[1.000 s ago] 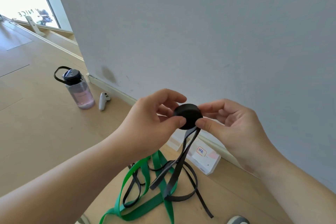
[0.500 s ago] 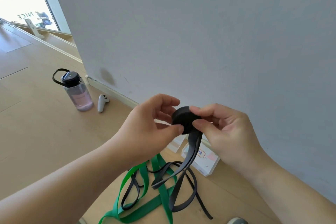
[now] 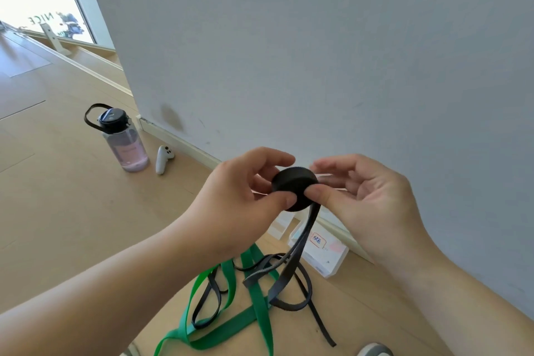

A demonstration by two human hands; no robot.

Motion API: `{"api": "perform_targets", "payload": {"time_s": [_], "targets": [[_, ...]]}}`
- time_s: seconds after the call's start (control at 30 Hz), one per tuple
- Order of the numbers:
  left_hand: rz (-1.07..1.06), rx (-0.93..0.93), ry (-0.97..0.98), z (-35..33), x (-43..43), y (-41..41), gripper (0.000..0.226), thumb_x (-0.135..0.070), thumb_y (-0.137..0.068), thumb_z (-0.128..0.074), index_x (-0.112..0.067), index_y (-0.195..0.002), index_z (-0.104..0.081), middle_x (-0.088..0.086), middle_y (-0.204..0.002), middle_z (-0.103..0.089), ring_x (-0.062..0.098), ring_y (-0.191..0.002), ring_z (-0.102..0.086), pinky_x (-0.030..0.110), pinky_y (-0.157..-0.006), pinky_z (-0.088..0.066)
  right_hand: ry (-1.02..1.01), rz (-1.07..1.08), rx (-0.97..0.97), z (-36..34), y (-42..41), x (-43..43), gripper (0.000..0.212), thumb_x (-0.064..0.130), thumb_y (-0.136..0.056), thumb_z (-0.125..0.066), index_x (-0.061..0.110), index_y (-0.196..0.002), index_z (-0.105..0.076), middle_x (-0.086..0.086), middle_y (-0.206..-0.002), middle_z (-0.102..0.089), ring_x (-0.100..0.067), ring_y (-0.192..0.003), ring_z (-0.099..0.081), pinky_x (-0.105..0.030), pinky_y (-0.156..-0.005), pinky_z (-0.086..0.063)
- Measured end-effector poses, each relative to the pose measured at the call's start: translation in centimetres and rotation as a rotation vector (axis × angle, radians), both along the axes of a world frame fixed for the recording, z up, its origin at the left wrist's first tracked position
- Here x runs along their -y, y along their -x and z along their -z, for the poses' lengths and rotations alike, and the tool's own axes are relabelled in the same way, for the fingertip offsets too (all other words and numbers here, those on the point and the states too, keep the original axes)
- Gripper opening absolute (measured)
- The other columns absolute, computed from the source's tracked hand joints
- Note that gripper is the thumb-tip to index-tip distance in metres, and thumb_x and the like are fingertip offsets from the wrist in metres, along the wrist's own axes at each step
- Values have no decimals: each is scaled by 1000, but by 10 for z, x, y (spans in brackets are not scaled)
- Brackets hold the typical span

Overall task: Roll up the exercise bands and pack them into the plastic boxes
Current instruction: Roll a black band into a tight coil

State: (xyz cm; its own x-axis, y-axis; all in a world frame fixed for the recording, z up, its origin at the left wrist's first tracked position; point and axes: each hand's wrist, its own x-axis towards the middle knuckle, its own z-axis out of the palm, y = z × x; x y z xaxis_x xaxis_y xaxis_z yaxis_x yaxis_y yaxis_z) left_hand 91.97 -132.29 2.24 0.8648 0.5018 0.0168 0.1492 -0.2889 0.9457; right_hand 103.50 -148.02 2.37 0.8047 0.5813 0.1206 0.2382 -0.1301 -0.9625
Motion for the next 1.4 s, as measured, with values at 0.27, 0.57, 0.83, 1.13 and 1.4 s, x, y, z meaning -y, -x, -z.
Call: {"api": "perform_targets", "payload": {"time_s": [0.27,0.57,0.83,1.13,1.4], "targets": [[-12,159,531,-2,-4,0,32,3,-86,-75,-9,-115,-68,17,-109,-75,32,-101,-76,52,-100,-57,-147,-43,-170,-5,6,-7,31,-3,-88,-72,21,-107,-77,-1,-97,-82,-15,-95,-77,-24,-88,-59],[-3,-89,32,-2,0,1,40,-23,-78,-87,-33,-110,-64,-15,-103,-73,-2,-92,-72,27,-79,-62,181,-118,329,5,4,-2,34,-1,-99,-60,27,-112,-75,13,-104,-73,-6,-103,-69,-16,-88,-54],[43,-54,-139,-5,2,4,42,-7,-85,-76,-37,-114,-68,-18,-90,-74,-2,-89,-71,23,-82,-59,159,-174,485,1,3,-1,32,-2,-95,-63,23,-109,-77,12,-100,-76,-8,-97,-73,-18,-83,-57],[-39,145,497,-4,-7,1,33,6,-88,-73,-13,-115,-70,14,-104,-77,33,-101,-75,51,-94,-60,-142,-45,-118,-8,-2,-2,28,1,-83,-75,19,-104,-77,-4,-98,-81,-17,-96,-77,-31,-91,-61],[-6,-36,53,2,1,0,32,-13,-82,-83,-29,-103,-66,-13,-101,-76,2,-97,-73,33,-88,-61,75,-76,270,-4,4,2,37,-5,-92,-69,29,-102,-79,15,-97,-79,-2,-98,-73,-9,-83,-53]]}}
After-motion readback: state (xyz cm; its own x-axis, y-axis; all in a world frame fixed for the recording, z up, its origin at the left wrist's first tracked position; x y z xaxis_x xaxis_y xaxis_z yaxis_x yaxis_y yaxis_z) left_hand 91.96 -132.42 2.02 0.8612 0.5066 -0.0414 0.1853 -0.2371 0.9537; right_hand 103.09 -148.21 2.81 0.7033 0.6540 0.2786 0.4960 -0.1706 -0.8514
